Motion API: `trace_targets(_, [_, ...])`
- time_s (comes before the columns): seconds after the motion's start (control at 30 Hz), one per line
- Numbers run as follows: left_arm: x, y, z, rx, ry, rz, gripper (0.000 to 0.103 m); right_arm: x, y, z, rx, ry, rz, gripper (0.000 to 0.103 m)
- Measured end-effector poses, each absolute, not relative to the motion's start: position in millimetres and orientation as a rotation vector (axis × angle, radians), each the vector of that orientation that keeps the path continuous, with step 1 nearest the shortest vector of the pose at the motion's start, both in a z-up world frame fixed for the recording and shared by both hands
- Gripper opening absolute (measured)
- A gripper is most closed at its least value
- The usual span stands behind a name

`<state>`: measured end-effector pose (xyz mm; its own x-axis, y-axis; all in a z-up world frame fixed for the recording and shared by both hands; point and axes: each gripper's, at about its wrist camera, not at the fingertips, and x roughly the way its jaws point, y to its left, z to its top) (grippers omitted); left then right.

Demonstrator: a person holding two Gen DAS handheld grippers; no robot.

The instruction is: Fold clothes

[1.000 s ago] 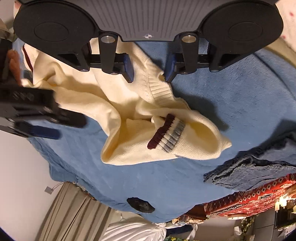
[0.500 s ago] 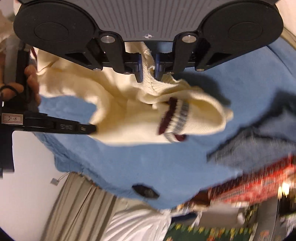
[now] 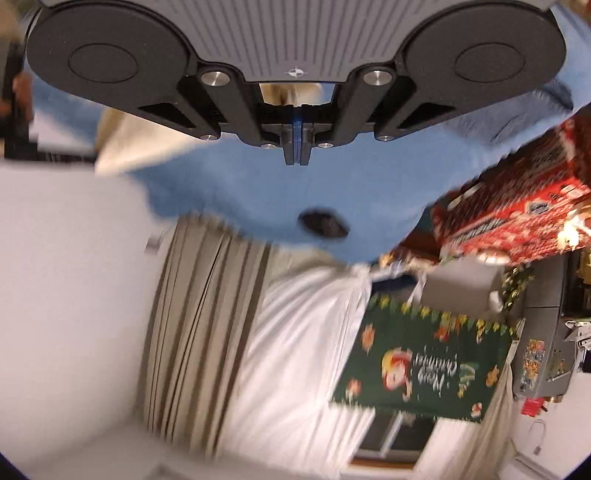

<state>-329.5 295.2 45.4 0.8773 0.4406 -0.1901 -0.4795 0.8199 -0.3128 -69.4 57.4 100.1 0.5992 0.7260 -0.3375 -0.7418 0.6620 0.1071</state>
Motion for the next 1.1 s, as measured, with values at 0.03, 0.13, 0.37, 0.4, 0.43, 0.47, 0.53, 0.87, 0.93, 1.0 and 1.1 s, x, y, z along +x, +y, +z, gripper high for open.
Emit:
trace_targets(0.03, [-331.5, 297.6, 53.3, -0.371, 0.095, 0.477, 0.000, -71.1, 47.2, 108.7, -0.035, 0.368, 0.850, 0.004])
trace_targets(0.13, [-326.9, 296.9, 56.2, -0.380, 0.123, 0.451, 0.000, -73.3, 19.3, 116.7, -0.060, 0.360, 0.814, 0.004])
trace_targets(0.37, [-274.5, 277.9, -13.3, -0.418, 0.388, 0.332, 0.017, -27.9, -42.7, 67.1, -0.056, 0.517, 0.661, 0.004])
trace_targets(0.4, [-265.5, 276.8, -25.5, -0.433, 0.417, 0.308, 0.021, -18.3, -49.7, 53.8, -0.049, 0.546, 0.633, 0.004])
trace_targets(0.43, [-257.3, 276.5, -35.9, -0.453, 0.440, 0.278, 0.029, -8.6, -56.8, 40.4, -0.042, 0.574, 0.606, 0.004])
trace_targets(0.47, [-248.1, 276.2, -46.2, -0.470, 0.463, 0.248, 0.032, -0.2, -63.8, 26.2, -0.035, 0.600, 0.579, 0.005])
trace_targets(0.53, [-227.0, 275.0, -63.5, -0.478, 0.515, 0.197, 0.036, 11.8, -75.2, -2.0, -0.021, 0.641, 0.544, 0.005])
trace_targets(0.87, [-146.4, 281.3, -117.4, -0.596, 0.635, 0.032, 0.063, 25.7, -93.1, -93.2, -0.014, 0.769, 0.502, 0.009])
trace_targets(0.93, [-132.8, 281.5, -122.6, -0.633, 0.684, 0.009, 0.068, 24.2, -95.0, -94.1, -0.013, 0.761, 0.490, 0.012])
trace_targets(1.0, [-121.3, 277.7, -127.2, -0.647, 0.726, -0.018, 0.068, 18.7, -97.0, -89.3, -0.005, 0.746, 0.487, 0.013])
trace_targets(1.1, [-112.5, 266.0, -126.9, -0.595, 0.753, -0.023, 0.048, 6.7, -98.3, -78.8, -0.012, 0.718, 0.483, 0.020])
